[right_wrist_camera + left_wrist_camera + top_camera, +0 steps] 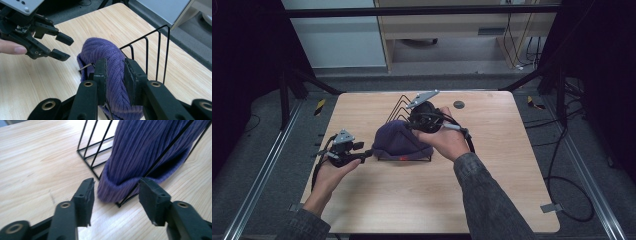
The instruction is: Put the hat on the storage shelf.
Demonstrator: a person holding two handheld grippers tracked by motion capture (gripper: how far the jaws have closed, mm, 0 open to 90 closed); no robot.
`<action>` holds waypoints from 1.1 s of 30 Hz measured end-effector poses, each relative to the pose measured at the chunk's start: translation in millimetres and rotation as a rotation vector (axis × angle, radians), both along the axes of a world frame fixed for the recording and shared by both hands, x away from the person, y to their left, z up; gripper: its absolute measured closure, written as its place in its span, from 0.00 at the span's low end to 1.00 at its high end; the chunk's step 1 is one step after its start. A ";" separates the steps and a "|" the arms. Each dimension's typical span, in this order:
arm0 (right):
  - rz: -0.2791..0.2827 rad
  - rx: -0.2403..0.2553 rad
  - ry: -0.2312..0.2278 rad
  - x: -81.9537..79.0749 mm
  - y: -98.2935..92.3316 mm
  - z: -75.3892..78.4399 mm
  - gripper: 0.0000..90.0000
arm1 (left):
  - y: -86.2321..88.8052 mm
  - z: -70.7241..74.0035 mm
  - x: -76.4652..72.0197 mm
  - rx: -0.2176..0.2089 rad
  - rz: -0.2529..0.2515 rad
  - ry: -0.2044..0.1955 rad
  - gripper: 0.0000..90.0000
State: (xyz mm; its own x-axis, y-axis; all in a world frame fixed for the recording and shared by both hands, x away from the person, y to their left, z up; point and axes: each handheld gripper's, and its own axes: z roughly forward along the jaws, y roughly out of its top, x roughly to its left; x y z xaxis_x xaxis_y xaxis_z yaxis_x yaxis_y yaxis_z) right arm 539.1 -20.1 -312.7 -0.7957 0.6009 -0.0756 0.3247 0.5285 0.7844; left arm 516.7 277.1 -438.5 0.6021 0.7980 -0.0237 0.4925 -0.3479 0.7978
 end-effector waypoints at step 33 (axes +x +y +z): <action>-0.172 0.112 -0.054 -22.1 -63.6 12.4 0.32 | 36.8 -49.9 -5.0 0.128 0.189 0.184 0.10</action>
